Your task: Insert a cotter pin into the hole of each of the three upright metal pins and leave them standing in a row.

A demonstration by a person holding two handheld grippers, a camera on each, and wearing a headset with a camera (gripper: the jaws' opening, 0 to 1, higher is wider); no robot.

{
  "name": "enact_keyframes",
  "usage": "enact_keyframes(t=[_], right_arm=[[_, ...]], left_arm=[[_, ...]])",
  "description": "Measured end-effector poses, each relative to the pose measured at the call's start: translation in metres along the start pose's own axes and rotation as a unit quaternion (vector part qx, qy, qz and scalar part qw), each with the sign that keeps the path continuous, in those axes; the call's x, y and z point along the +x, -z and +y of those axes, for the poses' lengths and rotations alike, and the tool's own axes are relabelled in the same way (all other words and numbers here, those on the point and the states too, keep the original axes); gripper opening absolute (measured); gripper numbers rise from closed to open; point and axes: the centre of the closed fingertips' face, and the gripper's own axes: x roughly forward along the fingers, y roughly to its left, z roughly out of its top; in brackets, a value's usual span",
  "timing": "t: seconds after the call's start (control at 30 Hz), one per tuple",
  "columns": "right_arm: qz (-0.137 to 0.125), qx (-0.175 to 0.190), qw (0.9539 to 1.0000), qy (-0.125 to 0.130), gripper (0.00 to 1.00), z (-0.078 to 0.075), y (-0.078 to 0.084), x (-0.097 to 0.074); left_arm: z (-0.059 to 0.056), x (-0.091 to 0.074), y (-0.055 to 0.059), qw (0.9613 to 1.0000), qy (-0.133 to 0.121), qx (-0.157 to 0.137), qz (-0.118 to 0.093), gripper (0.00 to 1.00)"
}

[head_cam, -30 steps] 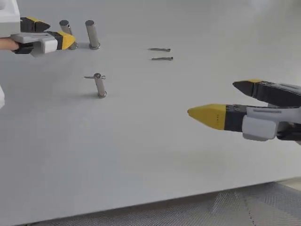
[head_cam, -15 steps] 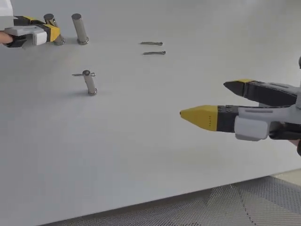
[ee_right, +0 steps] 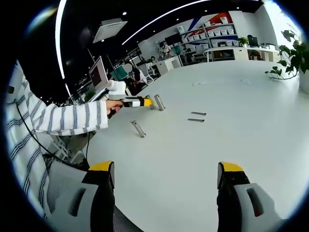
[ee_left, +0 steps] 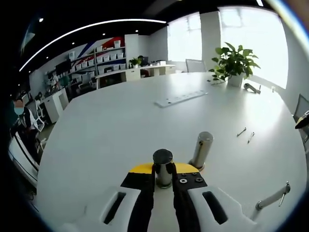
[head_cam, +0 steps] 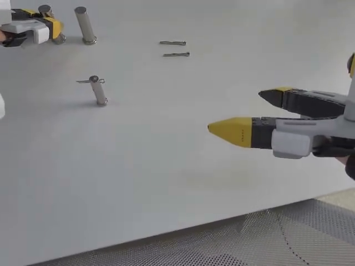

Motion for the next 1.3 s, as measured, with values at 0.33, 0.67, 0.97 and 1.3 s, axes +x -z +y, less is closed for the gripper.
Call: enact_keyframes(t=[0.33, 0.67, 0.97, 1.3], right_arm=[[0.003, -0.006, 1.0, -0.003, 0.86, 0.006, -0.001, 0.001], [0.003, -0.016, 0.9998, -0.014, 0.89, 0.014, -0.002, 0.0], [0.01, -0.035, 0.9991, -0.021, 0.94, 0.024, -0.003, 0.001], [0.003, -0.053, 0.9976, -0.044, 0.98, 0.032, -0.009, 0.002]], left_arm=[[0.0, -0.006, -0.002, 0.9998, -0.019, -0.005, 0.01, 0.09], [-0.006, -0.033, -0.019, 0.9996, -0.021, -0.02, -0.004, 0.09], [-0.032, -0.063, -0.038, 0.9994, -0.014, -0.028, -0.018, 0.09], [-0.074, -0.09, -0.064, 0.9991, 0.004, -0.013, -0.04, 0.09]])
